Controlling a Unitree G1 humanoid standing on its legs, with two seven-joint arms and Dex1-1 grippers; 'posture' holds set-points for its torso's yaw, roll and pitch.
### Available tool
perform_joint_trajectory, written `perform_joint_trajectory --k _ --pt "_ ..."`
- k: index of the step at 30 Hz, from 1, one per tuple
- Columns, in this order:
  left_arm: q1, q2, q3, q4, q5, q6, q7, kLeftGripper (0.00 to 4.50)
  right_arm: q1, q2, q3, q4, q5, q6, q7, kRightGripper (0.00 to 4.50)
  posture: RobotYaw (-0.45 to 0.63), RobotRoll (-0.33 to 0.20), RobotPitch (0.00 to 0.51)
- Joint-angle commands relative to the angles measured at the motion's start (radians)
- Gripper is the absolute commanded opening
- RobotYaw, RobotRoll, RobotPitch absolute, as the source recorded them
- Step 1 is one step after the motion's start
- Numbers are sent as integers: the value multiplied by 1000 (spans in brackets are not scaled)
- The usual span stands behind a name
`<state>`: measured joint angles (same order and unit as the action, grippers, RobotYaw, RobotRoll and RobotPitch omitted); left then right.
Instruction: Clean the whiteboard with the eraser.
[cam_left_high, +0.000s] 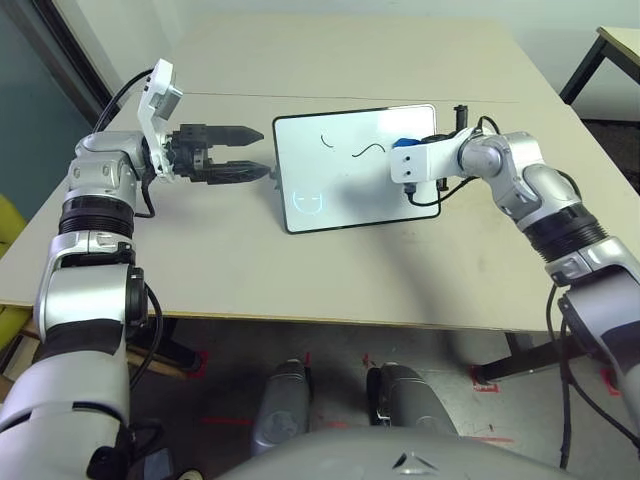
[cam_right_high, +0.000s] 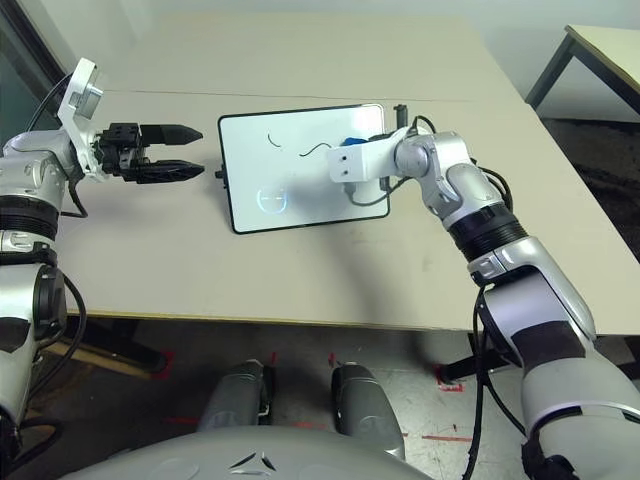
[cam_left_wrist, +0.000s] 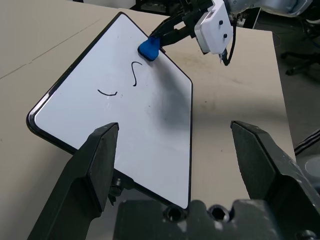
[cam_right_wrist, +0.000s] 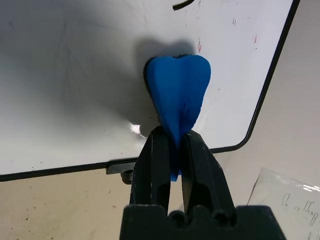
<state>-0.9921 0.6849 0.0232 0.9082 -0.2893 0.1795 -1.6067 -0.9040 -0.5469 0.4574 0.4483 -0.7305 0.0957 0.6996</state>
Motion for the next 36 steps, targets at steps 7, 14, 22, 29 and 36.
perform_joint_trajectory --k 7,14,22,29,36 --pt "-5 2 4 6 9 -11 -8 4500 -30 90 32 -11 -7 3 4 108 135 0 55" --pt "-5 4 6 6 10 -11 -7 4500 -60 140 57 -2 -13 -8 0 107 142 0 50" --pt "-15 5 7 16 13 -19 -5 4500 -45 163 89 -18 -25 -33 10 107 146 0 48" --pt "-14 3 8 16 12 -18 -4 4500 -40 145 87 -6 -27 -36 5 107 143 0 50" --pt "-22 1 6 26 16 -25 -2 4500 -46 76 58 41 -22 -41 -16 107 143 0 50"
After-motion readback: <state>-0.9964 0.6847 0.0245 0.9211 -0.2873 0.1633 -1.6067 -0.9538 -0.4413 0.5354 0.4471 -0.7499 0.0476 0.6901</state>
